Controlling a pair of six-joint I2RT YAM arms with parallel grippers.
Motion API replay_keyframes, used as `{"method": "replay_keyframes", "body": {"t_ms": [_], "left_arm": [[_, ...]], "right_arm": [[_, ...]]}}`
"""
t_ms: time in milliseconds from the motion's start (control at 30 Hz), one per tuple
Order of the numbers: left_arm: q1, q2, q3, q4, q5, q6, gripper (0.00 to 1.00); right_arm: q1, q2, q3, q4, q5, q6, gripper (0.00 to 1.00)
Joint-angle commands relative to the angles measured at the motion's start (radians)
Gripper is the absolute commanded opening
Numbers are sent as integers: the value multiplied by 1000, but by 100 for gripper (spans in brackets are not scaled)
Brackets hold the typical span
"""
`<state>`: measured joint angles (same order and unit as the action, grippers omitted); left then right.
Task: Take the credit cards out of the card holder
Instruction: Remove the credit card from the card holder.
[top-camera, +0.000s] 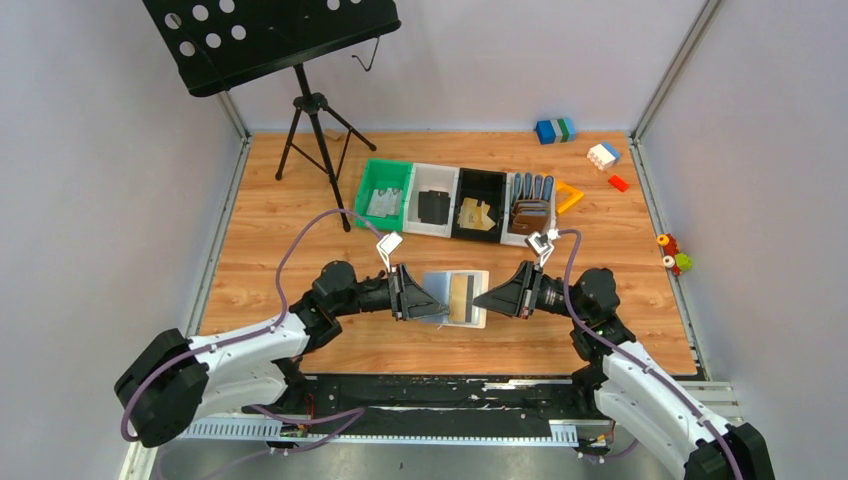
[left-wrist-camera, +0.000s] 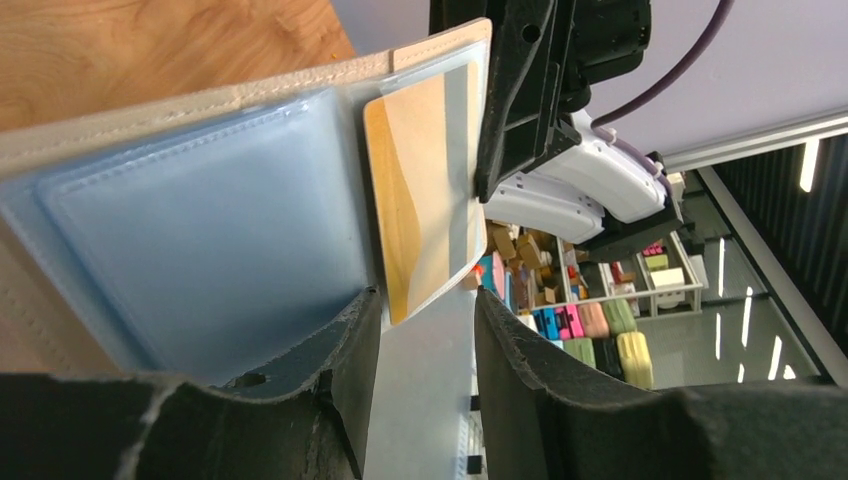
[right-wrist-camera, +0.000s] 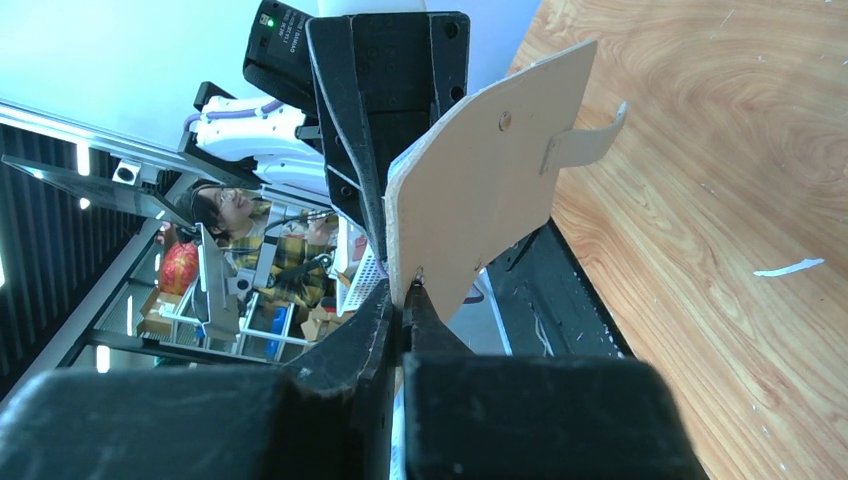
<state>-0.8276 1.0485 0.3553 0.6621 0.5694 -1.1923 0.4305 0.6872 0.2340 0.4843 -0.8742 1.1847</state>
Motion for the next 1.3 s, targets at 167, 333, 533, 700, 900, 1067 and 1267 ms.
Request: {"method": "replay_keyframes", "body": {"t_ms": [167,333,533,700,900,1067,1267], "left_arm": [[-11,48,54,107,29,-35,46],[-11,22,39,98,1,-26,46],[-12,14,-13,287,-30,-108,22],[-11,-5,-26,310,-28,-119,7],[-5,-67,-37,188,-53,-64,0],[27,-125,-72,128,-61,-46,0],[74,-200,-98,16,-73,-5,0]], "right_arm": [[30,11,14,116,3,31,0],[36,9,13,127,6,44,0],[39,12,3,153,7,62,0],[38,5,-11,155,12,71,0],[39,-2,-10,136,26,69,0],[37,-13,-3,103,38,55,0],[35,-45,6,11,66,13,0]]}}
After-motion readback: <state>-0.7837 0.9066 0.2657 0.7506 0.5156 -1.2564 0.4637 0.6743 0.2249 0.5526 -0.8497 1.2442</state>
